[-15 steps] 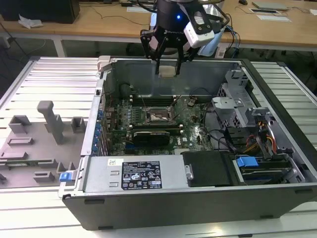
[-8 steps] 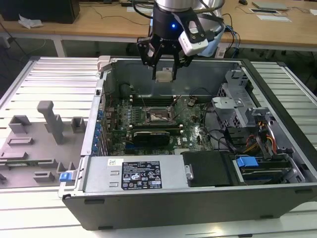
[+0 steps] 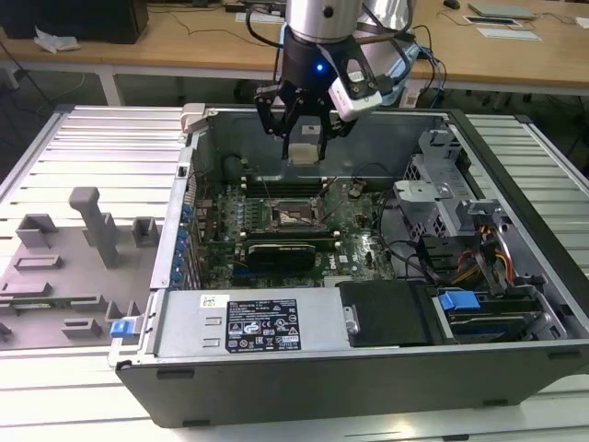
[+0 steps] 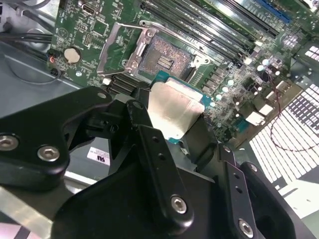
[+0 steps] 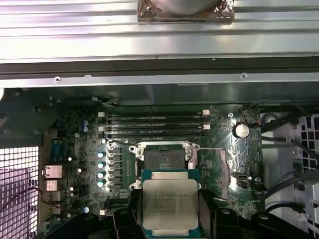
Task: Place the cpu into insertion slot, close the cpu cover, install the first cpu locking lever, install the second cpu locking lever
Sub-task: 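Place the cpu into insertion slot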
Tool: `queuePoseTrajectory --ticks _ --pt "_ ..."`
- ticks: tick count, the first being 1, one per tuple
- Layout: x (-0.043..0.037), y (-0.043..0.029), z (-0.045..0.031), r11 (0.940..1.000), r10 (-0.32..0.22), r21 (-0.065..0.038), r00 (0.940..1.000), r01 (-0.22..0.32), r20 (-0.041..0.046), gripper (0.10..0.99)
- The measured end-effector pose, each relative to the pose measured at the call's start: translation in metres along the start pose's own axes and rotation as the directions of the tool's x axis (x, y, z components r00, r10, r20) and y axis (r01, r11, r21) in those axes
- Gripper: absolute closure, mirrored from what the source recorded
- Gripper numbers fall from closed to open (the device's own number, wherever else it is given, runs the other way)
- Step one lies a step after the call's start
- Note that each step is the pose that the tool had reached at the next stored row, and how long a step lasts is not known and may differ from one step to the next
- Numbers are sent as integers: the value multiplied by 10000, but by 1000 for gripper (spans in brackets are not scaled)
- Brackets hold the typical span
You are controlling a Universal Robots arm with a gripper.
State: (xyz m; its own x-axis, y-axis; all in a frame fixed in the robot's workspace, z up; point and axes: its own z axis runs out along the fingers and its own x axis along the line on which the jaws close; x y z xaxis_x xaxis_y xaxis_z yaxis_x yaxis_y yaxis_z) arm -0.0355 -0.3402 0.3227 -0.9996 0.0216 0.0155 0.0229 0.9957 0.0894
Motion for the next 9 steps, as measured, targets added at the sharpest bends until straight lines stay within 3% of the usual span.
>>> queuePoseTrajectory --ticks 7,9 --pt "35 -20 208 10000 -7 1 10000 7 0 545" --pt "37 -21 226 9994 344 -3 9994 -344 30 545"
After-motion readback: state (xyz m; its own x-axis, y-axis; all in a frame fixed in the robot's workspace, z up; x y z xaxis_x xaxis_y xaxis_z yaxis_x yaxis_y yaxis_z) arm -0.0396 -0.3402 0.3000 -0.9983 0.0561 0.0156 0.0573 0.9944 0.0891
